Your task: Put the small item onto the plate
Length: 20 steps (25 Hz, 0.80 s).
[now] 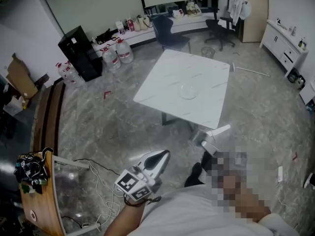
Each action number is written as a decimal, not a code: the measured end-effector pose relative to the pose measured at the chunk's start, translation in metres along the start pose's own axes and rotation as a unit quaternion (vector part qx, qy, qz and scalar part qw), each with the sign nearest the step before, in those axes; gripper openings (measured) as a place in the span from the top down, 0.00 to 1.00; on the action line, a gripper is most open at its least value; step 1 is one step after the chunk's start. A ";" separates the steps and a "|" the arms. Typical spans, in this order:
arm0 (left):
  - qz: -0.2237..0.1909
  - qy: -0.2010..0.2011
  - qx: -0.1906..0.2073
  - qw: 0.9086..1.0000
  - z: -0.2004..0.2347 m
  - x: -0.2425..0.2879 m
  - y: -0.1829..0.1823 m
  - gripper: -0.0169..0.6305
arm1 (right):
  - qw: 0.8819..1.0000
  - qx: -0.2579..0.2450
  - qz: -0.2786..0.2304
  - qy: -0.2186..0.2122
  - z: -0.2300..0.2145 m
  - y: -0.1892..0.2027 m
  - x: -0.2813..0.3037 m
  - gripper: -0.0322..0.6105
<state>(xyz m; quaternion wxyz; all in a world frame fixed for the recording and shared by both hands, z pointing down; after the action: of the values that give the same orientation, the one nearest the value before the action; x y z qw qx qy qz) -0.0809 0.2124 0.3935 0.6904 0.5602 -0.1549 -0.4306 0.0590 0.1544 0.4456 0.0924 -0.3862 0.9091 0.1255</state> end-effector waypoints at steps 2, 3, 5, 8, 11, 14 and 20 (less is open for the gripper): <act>0.004 -0.001 -0.003 1.000 0.014 0.027 0.003 0.96 | 1.000 0.005 0.005 0.001 -0.008 -0.022 0.017 0.84; 0.005 -0.002 -0.003 1.000 0.021 0.041 0.005 0.96 | 1.000 0.008 0.007 0.002 -0.012 -0.035 0.025 0.84; 0.006 -0.007 -0.001 1.000 0.033 0.070 0.010 0.96 | 1.000 0.010 0.010 0.005 -0.022 -0.062 0.036 0.84; 0.003 -0.014 0.002 1.000 0.053 0.113 0.015 0.96 | 1.000 0.010 0.014 0.007 -0.036 -0.103 0.054 0.84; 0.003 -0.015 -0.003 1.000 0.069 0.149 0.019 0.96 | 1.000 0.013 0.020 0.012 -0.048 -0.136 0.071 0.84; -0.009 -0.012 -0.019 1.000 0.084 0.176 0.024 0.96 | 0.999 0.015 0.030 0.016 -0.062 -0.164 0.085 0.84; -0.013 -0.020 -0.012 1.000 0.108 0.207 0.027 0.96 | 0.999 0.017 0.039 0.022 -0.077 -0.196 0.107 0.84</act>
<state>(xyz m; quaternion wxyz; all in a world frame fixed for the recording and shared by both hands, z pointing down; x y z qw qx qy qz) -0.0250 -0.0161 0.3972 0.6885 0.5449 -0.1563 -0.4524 0.1229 -0.0727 0.4601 0.0743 -0.3511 0.9275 0.1047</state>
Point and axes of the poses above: the fingertips, and each gripper's own axes: x forward along the fingers, z to its left, y out of its underside, the point moved 1 cm from there along -x, backward along the fingers, and after that the axes turned 14 degrees about -z, right-handed, at the moved point
